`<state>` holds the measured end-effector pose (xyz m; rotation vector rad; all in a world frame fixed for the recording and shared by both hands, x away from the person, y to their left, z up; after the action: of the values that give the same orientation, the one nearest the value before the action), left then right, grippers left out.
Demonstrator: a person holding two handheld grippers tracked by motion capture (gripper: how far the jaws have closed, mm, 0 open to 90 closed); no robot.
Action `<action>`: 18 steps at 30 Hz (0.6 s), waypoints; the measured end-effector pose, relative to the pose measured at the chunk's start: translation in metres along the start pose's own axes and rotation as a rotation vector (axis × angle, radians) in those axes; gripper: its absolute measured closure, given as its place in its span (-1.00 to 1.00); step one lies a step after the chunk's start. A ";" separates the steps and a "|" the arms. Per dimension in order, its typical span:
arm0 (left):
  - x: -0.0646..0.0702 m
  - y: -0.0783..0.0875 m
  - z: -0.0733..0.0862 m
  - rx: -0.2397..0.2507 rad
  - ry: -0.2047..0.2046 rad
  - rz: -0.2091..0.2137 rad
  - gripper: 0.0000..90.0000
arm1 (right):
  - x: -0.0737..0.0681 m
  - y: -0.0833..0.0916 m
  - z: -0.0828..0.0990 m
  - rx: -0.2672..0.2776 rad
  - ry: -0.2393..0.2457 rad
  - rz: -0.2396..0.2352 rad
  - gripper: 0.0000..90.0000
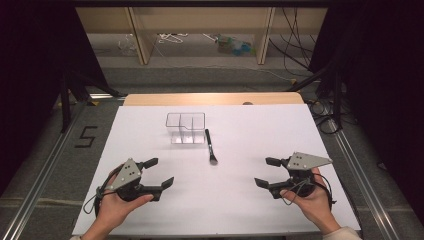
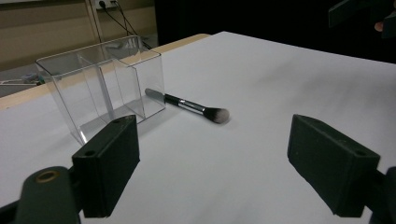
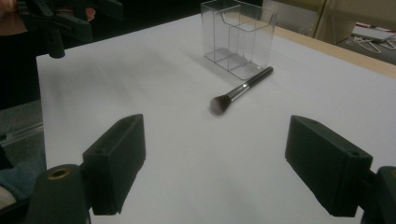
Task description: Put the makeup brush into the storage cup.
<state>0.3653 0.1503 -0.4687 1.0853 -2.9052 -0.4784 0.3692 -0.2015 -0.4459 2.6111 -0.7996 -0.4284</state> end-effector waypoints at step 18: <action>0.001 -0.003 0.002 -0.035 0.009 -0.006 -0.57 | -0.001 -0.006 0.005 -0.056 -0.012 0.026 -0.51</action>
<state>0.3659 0.1478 -0.4719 1.0892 -2.8751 -0.5206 0.3696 -0.1979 -0.4528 2.5459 -0.8124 -0.4536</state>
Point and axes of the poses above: each handheld gripper's, and its own axes: y roughly backward along the jaws, z roughly out of its underside, x roughly to its right, the point moved 7 cm from there along -y, roughly forward along the jaws, and after that the axes turned 8 degrees about -y, right-handed, at the moved point
